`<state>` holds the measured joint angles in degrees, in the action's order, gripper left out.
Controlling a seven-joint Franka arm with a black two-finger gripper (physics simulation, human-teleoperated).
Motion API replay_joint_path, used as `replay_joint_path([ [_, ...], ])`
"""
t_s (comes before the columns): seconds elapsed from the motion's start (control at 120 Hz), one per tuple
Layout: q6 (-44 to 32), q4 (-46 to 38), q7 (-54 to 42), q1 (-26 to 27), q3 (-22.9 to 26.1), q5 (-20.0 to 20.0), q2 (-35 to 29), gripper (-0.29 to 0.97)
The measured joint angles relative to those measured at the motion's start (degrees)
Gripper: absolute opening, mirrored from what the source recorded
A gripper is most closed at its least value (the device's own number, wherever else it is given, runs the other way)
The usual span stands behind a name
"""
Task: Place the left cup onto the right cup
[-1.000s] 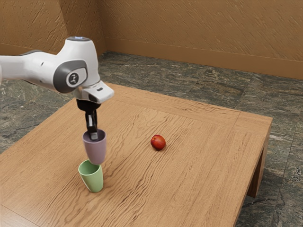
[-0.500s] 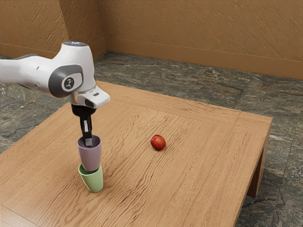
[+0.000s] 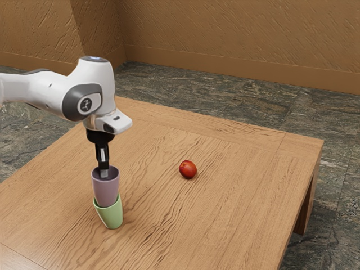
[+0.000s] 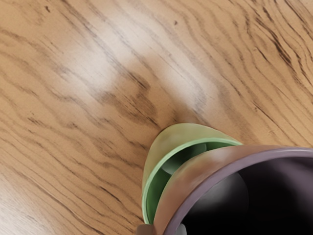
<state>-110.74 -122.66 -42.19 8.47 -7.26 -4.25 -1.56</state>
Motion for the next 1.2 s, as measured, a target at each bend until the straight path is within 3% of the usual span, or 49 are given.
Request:
replay_joint_path([
  [0.3, -0.41, 0.00, 0.77, -0.03, 0.14, -0.14, 1.17, -0.10],
  [0.5, -0.11, 0.46, 0.98, 0.27, -0.03, -0.78, 1.10, 0.33],
  [0.7, 0.28, 1.27, 1.12, 0.49, -0.02, -1.05, 0.65, 0.54],
  [0.9, 2.13, 10.05, 0.95, 0.95, -0.05, -1.05, 1.05, 0.63],
  [1.2, 10.88, 22.44, -0.52, 4.27, -2.33, -2.53, 1.62, 0.67],
])
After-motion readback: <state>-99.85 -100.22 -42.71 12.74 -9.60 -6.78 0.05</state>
